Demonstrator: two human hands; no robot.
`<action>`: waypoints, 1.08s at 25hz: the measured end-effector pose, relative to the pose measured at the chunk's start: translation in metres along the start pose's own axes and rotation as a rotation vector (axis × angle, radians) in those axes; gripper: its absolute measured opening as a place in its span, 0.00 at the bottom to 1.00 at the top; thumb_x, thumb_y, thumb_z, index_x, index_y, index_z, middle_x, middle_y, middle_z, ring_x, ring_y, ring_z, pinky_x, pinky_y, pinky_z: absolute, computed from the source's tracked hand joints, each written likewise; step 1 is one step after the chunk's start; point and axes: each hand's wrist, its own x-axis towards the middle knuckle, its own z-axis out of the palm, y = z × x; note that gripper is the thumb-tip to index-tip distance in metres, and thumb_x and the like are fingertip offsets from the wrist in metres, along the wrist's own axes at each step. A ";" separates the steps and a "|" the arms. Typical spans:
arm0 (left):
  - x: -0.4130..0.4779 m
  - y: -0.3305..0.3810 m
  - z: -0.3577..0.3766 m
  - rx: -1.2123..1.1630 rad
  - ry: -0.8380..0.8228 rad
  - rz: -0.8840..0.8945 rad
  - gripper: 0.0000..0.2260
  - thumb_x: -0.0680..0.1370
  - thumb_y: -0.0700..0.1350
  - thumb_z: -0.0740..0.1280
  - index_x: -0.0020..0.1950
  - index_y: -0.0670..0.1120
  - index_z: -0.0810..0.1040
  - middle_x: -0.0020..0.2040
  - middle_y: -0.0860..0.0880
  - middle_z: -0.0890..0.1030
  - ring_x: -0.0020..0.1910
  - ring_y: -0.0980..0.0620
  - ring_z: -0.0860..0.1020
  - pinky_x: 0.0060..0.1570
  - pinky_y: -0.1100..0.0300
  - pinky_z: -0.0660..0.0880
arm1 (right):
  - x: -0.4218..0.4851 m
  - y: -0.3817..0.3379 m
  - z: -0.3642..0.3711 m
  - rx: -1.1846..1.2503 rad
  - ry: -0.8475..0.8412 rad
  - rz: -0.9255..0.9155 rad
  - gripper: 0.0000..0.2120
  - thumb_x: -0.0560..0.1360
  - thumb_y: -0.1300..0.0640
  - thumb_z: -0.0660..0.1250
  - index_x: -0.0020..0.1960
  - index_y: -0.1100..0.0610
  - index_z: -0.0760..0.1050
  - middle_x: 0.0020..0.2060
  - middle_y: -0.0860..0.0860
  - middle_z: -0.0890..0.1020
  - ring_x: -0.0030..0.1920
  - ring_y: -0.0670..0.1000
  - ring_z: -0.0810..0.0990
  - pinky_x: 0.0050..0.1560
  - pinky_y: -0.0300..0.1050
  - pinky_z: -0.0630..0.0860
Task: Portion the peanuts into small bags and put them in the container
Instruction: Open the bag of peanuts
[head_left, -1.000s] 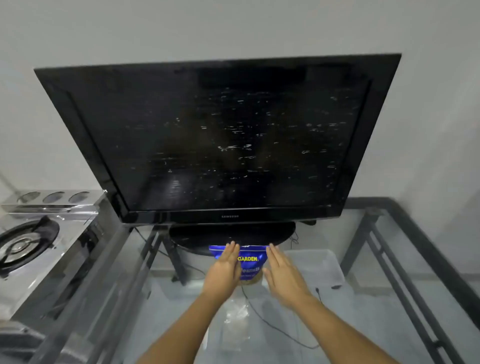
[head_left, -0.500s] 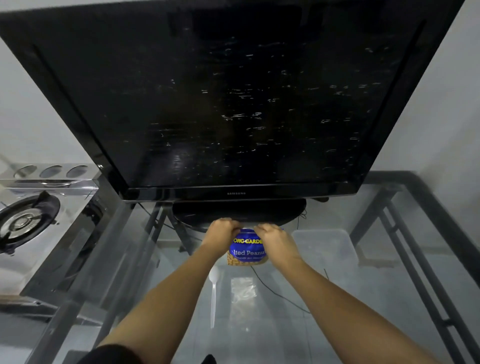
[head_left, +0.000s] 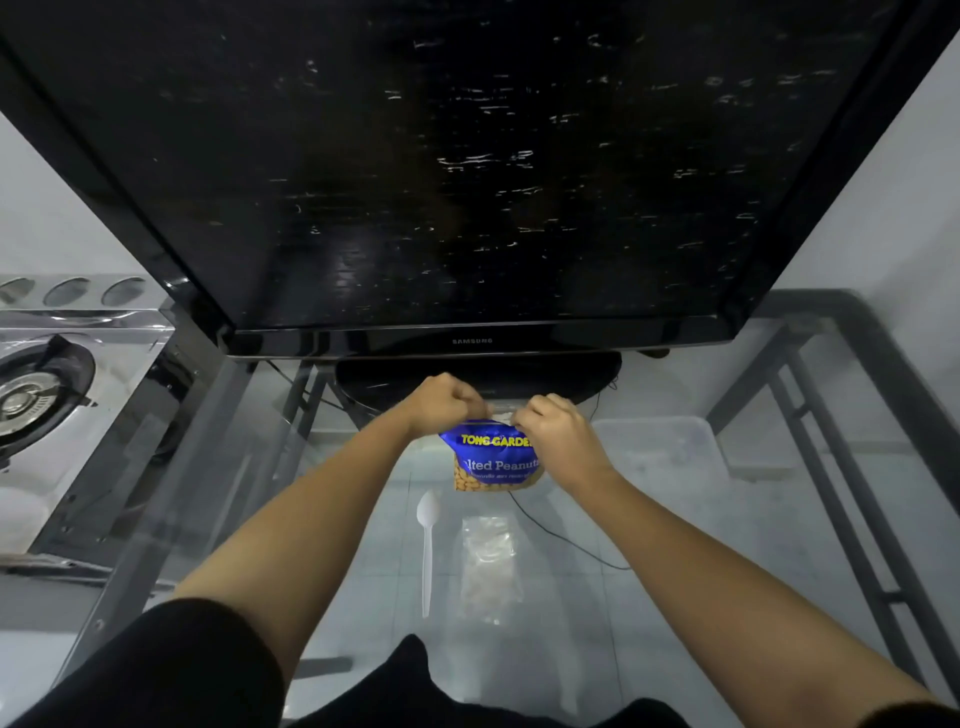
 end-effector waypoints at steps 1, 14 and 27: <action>0.001 0.004 -0.003 0.012 -0.040 0.001 0.08 0.75 0.48 0.68 0.50 0.45 0.81 0.46 0.47 0.83 0.46 0.52 0.82 0.45 0.59 0.78 | 0.000 0.000 -0.001 -0.002 -0.009 -0.010 0.27 0.47 0.47 0.84 0.40 0.59 0.78 0.34 0.52 0.81 0.34 0.49 0.81 0.34 0.40 0.78; 0.019 0.004 0.010 0.166 -0.017 0.074 0.03 0.76 0.43 0.67 0.46 0.44 0.77 0.48 0.45 0.81 0.46 0.52 0.79 0.42 0.60 0.77 | -0.001 0.002 0.007 0.103 0.078 0.019 0.20 0.54 0.57 0.82 0.40 0.61 0.79 0.35 0.54 0.82 0.36 0.53 0.81 0.35 0.43 0.78; 0.022 0.006 0.008 0.329 0.340 0.406 0.08 0.77 0.43 0.65 0.50 0.41 0.81 0.48 0.44 0.81 0.48 0.48 0.78 0.50 0.57 0.73 | -0.013 -0.001 -0.032 0.289 -0.262 -0.094 0.03 0.72 0.59 0.68 0.42 0.55 0.81 0.41 0.48 0.80 0.45 0.48 0.75 0.49 0.38 0.65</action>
